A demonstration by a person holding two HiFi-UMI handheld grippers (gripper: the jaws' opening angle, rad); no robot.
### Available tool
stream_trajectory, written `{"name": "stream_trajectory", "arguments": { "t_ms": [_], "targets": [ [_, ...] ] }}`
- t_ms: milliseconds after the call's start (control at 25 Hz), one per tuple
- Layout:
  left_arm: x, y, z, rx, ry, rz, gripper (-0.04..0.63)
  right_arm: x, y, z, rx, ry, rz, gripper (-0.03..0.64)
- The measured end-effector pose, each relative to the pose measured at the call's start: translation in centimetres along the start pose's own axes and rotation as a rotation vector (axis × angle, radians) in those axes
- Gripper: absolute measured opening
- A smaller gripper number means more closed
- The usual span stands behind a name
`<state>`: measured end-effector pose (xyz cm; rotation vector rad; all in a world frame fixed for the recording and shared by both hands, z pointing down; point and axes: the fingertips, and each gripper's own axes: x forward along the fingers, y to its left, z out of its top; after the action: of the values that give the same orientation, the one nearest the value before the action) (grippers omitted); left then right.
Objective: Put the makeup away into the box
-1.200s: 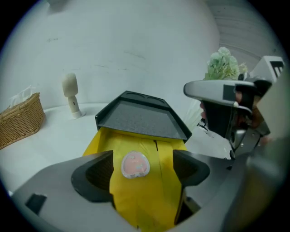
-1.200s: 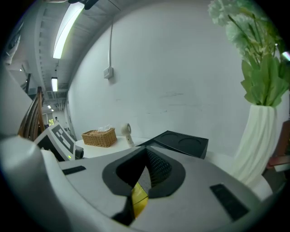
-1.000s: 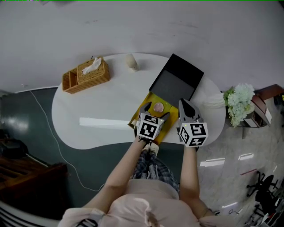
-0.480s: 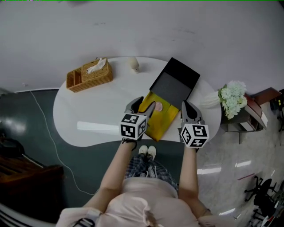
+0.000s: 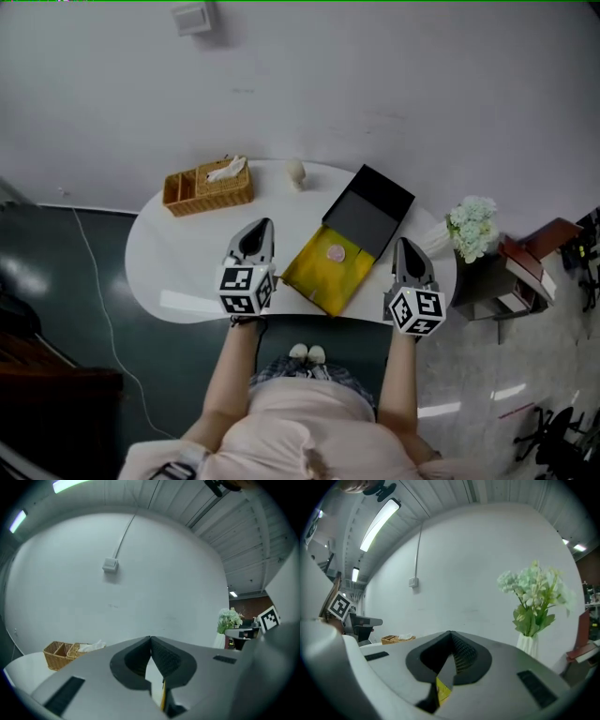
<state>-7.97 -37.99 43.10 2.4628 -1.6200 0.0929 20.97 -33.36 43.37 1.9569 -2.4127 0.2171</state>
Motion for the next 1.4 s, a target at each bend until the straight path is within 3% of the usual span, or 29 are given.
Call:
{"name": "stream_trajectory", "arguments": {
  "t_ms": [400, 1400],
  "targets": [
    [-3.6, 1.0, 4.2, 0.083, -0.147, -0.009, 0.026, -1.1, 0.4, 3.0, -0.033, -0.083, -0.025, 0.015],
    [-2.7, 0.4, 3.6, 0.051, -0.124, -0.053, 0.026, -1.4, 0.5, 2.1, -0.065, -0.032, -0.037, 0.015]
  ]
}}
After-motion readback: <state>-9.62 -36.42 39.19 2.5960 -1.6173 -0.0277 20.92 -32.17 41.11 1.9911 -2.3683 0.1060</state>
